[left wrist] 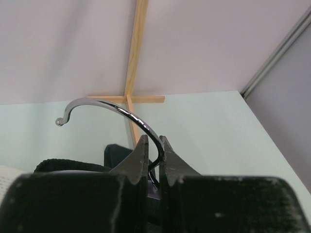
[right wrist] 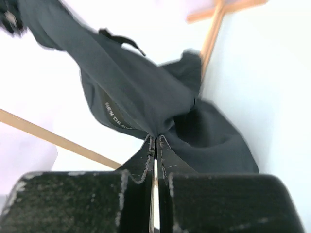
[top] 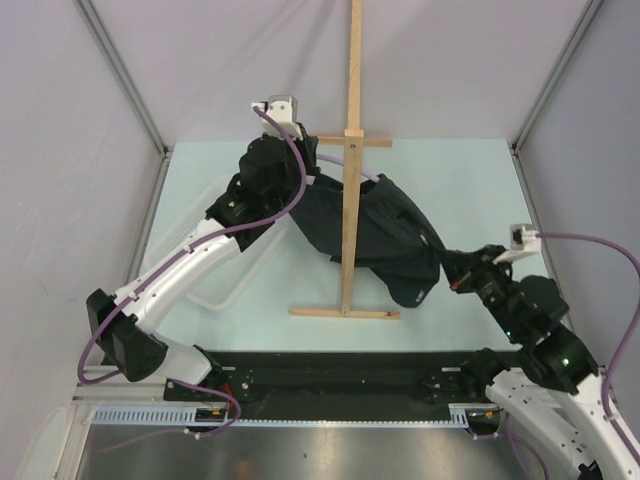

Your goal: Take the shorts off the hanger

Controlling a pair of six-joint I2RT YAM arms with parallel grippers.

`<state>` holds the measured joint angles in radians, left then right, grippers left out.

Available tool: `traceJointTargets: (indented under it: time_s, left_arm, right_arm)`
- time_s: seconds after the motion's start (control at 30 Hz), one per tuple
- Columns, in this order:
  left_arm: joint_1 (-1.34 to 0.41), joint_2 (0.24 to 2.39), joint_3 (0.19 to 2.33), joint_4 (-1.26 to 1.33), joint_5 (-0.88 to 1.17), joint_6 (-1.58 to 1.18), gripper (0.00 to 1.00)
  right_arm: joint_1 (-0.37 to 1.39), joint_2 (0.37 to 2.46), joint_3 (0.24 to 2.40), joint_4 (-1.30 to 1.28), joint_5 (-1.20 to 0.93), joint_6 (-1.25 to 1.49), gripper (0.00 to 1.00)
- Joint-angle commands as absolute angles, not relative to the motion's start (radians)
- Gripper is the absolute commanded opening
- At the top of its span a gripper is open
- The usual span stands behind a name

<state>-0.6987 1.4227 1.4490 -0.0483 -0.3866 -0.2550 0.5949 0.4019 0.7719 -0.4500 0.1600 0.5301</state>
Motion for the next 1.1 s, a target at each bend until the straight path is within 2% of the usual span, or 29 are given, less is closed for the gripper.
traceJointTargets:
  time_s: [0.0,0.3,0.53,0.87,1.07]
  left_arm:
    - [-0.69,1.371,1.463,0.124,-0.531,-0.292,0.0]
    - [-0.658,1.379,1.506,0.028,-0.551,-0.411,0.0]
    - [-0.546,1.364,1.49,-0.06,-0.407,-0.658,0.0]
    - [-0.451,1.384,1.437,-0.051,-0.256,-0.845,0.0]
    - [-0.436,1.407,1.454,-0.014,-0.175,-0.85,0.0]
  right_arm:
    - [0.597,0.244,0.753,-0.561,0.356,0.58,0.0]
    - [0.603,0.111,0.733,-0.677,0.367,0.62,0.0]
    - [0.6,0.037,0.768,-0.75,0.466,0.707,0.0]
    - [0.601,0.035,0.805,-0.79,0.545,0.718,0.0]
    - [0.603,0.098,0.747,-0.663,0.407,0.671,0.0]
